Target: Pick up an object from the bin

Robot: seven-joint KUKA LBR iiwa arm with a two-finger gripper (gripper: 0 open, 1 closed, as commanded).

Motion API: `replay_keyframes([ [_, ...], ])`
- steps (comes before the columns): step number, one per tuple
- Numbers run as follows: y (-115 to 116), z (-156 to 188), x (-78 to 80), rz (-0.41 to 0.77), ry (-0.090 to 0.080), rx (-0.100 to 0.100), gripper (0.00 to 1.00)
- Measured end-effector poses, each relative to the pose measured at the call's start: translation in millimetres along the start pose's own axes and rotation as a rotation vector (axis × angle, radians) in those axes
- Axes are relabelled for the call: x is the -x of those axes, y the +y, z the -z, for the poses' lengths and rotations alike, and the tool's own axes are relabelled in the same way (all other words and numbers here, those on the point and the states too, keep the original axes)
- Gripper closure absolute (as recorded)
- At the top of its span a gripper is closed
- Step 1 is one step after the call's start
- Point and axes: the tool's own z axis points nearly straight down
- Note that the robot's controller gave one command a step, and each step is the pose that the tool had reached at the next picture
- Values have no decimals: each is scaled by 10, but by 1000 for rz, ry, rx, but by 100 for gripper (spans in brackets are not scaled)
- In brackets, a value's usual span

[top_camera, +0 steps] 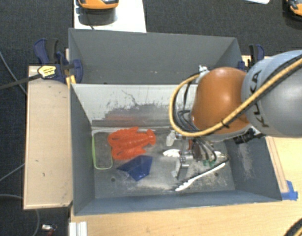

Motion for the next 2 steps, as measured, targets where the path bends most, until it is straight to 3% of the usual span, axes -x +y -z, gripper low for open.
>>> replay_keyframes([
  [1,0,0,0,0,0,0,0],
  [2,443,83,-127,52,-4,0,0],
])
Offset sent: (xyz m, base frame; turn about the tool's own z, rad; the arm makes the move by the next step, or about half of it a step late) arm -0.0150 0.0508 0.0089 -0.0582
